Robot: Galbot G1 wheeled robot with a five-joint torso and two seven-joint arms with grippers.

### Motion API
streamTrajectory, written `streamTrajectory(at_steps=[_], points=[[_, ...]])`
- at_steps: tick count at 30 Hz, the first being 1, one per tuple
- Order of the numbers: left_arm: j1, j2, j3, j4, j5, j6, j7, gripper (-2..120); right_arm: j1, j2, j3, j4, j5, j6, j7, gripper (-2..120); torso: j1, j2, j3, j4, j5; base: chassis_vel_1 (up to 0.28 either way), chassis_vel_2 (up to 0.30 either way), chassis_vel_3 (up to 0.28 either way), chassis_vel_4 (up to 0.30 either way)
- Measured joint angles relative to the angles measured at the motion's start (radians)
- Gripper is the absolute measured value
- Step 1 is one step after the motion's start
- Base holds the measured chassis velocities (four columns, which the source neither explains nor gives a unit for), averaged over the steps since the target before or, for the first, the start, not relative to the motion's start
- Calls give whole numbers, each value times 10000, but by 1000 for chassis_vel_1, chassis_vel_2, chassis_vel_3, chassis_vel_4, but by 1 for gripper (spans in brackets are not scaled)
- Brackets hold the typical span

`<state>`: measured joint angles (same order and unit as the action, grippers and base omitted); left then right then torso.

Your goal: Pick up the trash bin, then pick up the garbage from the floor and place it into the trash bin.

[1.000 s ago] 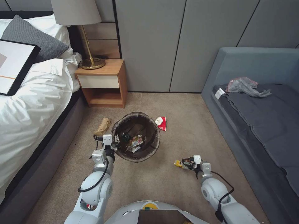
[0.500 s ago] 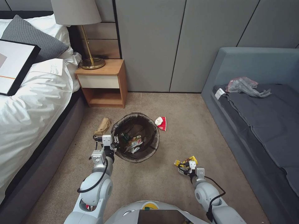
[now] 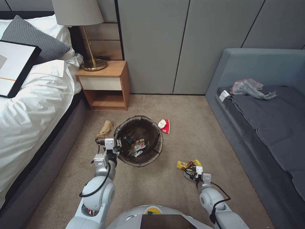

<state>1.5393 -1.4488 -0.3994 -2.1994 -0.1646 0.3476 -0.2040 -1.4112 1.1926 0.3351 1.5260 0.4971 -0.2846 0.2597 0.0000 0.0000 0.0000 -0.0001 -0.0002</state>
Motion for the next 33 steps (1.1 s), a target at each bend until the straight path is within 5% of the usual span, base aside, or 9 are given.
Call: streamTrajectory(at_steps=[9,33], points=[[18,-46,32,12,66,-3,4,3,500,50,22,-834,-40,528,-218,100,0,0,0,0,2,0,0,0,0],[-19,-59,88,55,100,5,7,3,636,114,31,-695,92,1086,-590,100,0,0,0,0,1,0,0,0,0]])
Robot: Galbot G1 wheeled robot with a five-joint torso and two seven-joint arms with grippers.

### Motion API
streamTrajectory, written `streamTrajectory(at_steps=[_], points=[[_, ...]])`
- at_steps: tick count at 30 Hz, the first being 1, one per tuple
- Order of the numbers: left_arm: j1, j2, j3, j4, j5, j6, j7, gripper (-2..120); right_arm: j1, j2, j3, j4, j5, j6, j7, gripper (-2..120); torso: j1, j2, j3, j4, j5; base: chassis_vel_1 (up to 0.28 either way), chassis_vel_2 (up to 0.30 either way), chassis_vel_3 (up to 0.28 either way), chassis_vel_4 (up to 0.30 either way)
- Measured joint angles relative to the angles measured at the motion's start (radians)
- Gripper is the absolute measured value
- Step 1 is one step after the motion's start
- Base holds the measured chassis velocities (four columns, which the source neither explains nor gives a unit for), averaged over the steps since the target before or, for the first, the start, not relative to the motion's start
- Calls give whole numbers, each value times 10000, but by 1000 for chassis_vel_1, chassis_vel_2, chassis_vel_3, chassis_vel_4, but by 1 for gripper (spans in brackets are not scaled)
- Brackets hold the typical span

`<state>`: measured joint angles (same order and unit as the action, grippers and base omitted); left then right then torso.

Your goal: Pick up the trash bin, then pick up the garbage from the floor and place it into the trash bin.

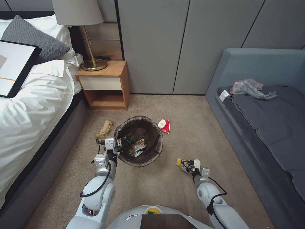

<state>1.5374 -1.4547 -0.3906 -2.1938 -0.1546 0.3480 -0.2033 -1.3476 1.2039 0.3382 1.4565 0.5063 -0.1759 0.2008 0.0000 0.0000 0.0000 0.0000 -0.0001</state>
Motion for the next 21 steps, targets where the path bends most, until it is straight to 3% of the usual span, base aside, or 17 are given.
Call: streamTrajectory(at_steps=[6,17,18,21], points=[[27,20,-23,-18,0,0,4,3,179,290,-31,-107,864,28,-97,100,0,0,0,1,0,0,0,0,0],[42,15,0,-58,12,0,6,3,262,47,50,-605,-345,572,-586,100,0,0,0,0,1,0,0,0,0],[43,12,10,-58,25,0,6,3,299,44,59,-713,-717,763,-685,100,0,0,0,0,1,0,0,0,0],[62,22,-4,-91,35,-1,6,3,384,-185,296,-1074,-3874,2054,-1614,100,0,0,0,0,1,0,0,0,0]])
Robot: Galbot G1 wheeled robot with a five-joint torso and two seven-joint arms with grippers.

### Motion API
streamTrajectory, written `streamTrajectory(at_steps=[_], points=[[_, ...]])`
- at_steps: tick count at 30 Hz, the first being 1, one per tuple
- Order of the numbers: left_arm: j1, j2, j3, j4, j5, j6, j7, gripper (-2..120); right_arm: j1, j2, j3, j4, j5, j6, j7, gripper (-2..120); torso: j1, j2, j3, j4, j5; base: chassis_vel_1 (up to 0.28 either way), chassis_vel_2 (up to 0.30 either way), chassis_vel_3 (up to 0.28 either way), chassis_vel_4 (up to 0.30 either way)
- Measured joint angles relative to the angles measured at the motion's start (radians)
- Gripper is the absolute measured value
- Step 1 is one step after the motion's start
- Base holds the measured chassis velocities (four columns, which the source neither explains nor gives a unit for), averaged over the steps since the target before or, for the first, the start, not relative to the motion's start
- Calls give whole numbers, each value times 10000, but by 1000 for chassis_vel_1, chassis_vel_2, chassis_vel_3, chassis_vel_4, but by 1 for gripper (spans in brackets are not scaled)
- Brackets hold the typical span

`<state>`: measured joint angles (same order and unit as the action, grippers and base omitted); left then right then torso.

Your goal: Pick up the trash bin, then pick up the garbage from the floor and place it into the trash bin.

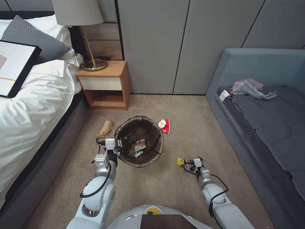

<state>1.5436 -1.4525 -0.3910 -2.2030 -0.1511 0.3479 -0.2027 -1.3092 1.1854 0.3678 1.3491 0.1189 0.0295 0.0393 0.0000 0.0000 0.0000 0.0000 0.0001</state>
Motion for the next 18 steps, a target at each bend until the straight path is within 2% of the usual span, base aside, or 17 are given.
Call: streamTrajectory(at_steps=[1,2,3,8,15,18], points=[[0,0,0,0,0,0,0,3,0,0,0,0,0,0,0,100,0,0,0,0,0,0,0,0,0],[8,5,-18,-24,-1,-2,0,3,-23,-301,87,39,-1008,218,-490,100,0,0,0,0,-1,0,0,0,0],[12,6,-23,-33,-2,-3,0,3,-18,-444,114,55,-1359,279,-725,100,0,0,0,-2,-2,0,0,0,0],[21,-5,-17,-70,0,-6,-4,3,134,-895,158,-216,-2430,857,-1686,100,0,0,0,3,0,0,0,0,0],[36,-10,-41,-119,9,-6,-12,3,153,-1201,188,-777,-3567,1597,-2599,100,0,0,0,-1,1,0,0,0,0],[33,-12,-52,-119,11,-6,-13,3,41,-1201,238,-766,-3661,1820,-2655,100,0,0,0,1,0,0,0,0,0]])
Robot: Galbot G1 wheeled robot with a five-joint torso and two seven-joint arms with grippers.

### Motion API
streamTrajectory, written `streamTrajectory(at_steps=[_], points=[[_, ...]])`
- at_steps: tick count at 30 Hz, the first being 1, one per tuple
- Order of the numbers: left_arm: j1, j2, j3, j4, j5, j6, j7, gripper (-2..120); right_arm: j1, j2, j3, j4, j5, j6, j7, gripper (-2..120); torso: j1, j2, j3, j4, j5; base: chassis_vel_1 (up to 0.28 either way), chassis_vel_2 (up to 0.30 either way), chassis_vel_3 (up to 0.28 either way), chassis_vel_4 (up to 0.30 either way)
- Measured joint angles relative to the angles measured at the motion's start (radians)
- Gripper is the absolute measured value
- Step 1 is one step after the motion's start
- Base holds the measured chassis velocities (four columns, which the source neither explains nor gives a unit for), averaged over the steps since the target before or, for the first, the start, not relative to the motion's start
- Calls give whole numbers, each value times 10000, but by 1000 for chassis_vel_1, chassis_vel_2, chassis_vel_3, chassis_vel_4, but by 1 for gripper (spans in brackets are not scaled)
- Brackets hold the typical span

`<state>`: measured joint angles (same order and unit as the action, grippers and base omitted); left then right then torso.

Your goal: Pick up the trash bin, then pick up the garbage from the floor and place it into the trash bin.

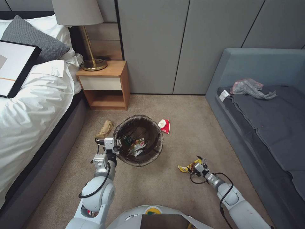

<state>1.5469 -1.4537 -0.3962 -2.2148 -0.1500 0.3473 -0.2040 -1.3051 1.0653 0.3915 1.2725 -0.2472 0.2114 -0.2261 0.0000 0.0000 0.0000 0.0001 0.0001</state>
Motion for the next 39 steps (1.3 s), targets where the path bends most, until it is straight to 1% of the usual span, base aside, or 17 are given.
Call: streamTrajectory(at_steps=[2,4,6,7,8,10,12,17,21,25,26,29,39], points=[[-18,-18,2,1,4,0,0,3,-155,96,84,184,-187,260,-6,100,0,0,0,-5,-1,0,0,0,0],[-22,-21,5,3,6,-1,1,3,-170,122,103,220,-219,302,-3,100,0,0,0,-5,0,0,0,0,0],[-45,-44,29,29,18,0,0,3,-245,260,214,461,-378,517,35,100,0,0,0,3,0,0,0,0,0],[-46,-46,29,30,19,0,-1,3,-298,297,294,639,-367,578,44,100,0,0,0,0,1,0,0,0,0],[-46,-46,29,30,19,0,-1,3,-298,297,294,639,-367,578,44,100,0,0,0,0,1,0,0,0,0],[-43,-45,20,35,17,0,2,3,-458,322,488,1081,-243,732,4,100,0,0,0,0,-4,0,0,0,0],[-43,-31,13,50,16,0,1,3,-564,280,538,1265,-189,870,-151,100,0,0,0,-1,-2,0,0,0,0],[-74,-33,46,62,7,0,2,3,-599,253,545,1229,-122,1233,-443,100,0,0,0,-2,-3,0,0,0,0],[-82,-35,60,68,5,0,1,3,-557,303,489,926,-126,1475,-670,100,0,0,0,-2,-1,0,0,0,0],[-71,0,-2,67,-23,0,1,3,-337,423,407,22,-265,1714,-732,100,0,0,0,-1,0,0,0,0,0],[-71,0,-2,67,-23,0,1,3,-337,423,407,22,-265,1714,-732,100,0,0,0,-1,0,0,0,0,0],[-66,7,-27,66,-33,2,0,3,-160,494,402,-724,-258,1837,-712,100,0,0,0,-2,0,0,0,0,0],[-80,-13,29,125,-23,13,-2,3,264,634,434,-1801,-69,2079,-674,100,0,0,0,-3,0,0,0,0,0]])
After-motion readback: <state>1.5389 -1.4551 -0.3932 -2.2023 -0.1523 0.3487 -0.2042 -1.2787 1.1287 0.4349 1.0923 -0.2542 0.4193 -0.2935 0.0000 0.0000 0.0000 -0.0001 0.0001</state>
